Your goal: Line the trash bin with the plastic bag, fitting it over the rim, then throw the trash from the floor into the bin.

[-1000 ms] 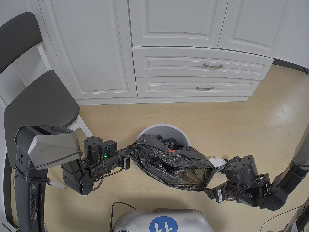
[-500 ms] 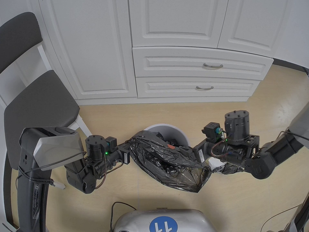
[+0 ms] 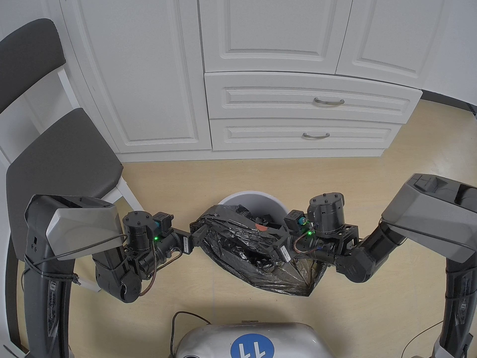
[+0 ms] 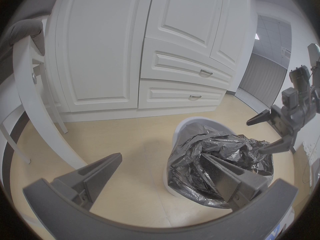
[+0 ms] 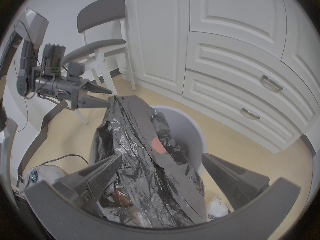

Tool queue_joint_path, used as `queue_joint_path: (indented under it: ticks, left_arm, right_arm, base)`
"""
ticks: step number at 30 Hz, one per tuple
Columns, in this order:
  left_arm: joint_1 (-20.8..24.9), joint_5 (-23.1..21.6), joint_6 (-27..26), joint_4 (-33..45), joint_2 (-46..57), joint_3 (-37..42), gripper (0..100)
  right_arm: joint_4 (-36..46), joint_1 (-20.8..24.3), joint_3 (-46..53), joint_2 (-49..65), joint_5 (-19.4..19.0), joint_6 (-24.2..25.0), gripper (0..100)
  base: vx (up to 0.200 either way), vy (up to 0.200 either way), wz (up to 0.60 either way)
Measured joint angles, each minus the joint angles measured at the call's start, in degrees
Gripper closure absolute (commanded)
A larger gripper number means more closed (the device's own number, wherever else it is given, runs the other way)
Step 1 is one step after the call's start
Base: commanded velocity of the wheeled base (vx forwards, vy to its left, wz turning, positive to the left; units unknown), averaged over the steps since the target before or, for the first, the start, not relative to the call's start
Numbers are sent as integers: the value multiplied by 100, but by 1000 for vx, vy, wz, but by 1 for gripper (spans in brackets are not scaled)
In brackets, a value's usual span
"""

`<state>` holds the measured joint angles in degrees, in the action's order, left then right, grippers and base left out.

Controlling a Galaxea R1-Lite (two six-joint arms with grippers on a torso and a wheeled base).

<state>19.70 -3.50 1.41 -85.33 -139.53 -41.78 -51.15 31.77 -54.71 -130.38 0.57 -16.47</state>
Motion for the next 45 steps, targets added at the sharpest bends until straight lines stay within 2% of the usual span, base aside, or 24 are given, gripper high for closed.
queue_joint_path:
  ticks: [6, 7, 13, 19, 27, 33, 45]
  left_arm:
    - [-11, 0, -2, -48, -5, 71, 0]
    - [-9, 0, -7, -59, -7, 71, 0]
    - [-2, 0, -18, -72, -33, 49, 0]
    - [-7, 0, -60, -138, -33, 9, 0]
    - [-41, 2, -57, -208, -21, -9, 0]
    - [-44, 6, -52, -217, 0, -76, 0]
    - [45, 11, -49, -226, 65, -65, 0]
  right_arm:
    - [0, 9, -221, -377, 18, 9, 0]
    - [-2, 9, -234, -410, 21, 9, 100]
    - [-2, 6, -433, -601, 32, 95, 100]
    - [-5, -24, -841, -656, 169, 706, 100]
    - [20, -51, -1886, -873, 796, 1317, 100]
    - [49, -127, -3079, -1406, 1300, 1535, 100]
    - [-33, -308, -4645, -2455, 1693, 1671, 100]
  base:
    - [0, 0, 0]
    - [0, 0, 0]
    - [0, 0, 0]
    - [0, 0, 0]
    - [0, 0, 0]
    - [0, 0, 0]
    - [0, 0, 0]
